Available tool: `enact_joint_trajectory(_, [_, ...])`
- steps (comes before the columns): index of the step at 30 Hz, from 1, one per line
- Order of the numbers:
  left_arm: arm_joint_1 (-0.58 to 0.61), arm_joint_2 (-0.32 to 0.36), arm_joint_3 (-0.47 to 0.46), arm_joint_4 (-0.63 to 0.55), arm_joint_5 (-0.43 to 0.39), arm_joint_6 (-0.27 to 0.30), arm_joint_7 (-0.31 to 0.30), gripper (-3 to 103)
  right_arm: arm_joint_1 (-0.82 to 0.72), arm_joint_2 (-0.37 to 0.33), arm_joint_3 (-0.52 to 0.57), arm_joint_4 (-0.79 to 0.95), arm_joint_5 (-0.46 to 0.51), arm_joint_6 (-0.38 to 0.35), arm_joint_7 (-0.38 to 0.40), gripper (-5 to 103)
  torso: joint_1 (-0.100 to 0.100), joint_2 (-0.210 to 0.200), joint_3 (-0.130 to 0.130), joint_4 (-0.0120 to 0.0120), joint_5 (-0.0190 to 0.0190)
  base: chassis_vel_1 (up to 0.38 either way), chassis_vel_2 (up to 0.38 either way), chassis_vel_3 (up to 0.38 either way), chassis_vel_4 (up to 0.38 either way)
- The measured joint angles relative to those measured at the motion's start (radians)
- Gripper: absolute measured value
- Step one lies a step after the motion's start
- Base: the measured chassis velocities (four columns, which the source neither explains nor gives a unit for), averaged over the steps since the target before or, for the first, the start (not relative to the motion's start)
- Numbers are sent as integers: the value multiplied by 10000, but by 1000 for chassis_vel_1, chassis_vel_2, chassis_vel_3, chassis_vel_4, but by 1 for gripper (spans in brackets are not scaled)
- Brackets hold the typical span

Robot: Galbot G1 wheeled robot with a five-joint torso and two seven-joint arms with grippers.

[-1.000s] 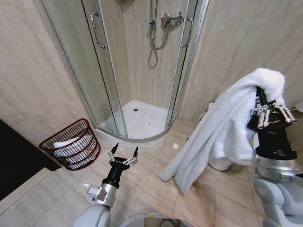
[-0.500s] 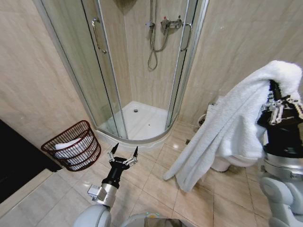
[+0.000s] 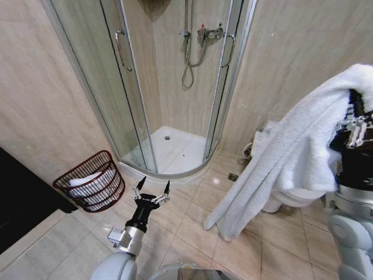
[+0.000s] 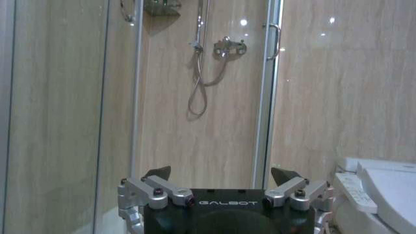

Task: Discard the used towel into the hamper.

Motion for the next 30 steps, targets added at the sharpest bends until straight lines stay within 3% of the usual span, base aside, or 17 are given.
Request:
enact_joint_trajectory(6, [0,0,0,0,0,0,0,100,764,-1016,121,-526,158,-147,86,8,95,258,162,3,-2,0,0,0,0])
enact_joint_trajectory(14, [0,0,0,0,0,0,0,100,1506,-1712,136,-1074,415,-277,288,8,235,589,354,3,0,0,0,0,0])
enact_joint_trajectory(19, [0,0,0,0,0,0,0,100,1707,-1819,146,-1157,533,-315,420,8,311,771,461,1,0,0,0,0,0])
enact_joint_trajectory(30, [0,0,0,0,0,0,0,100,1526,-1336,78,-640,622,-430,828,8,522,1283,761,1,-1,0,0,0,0])
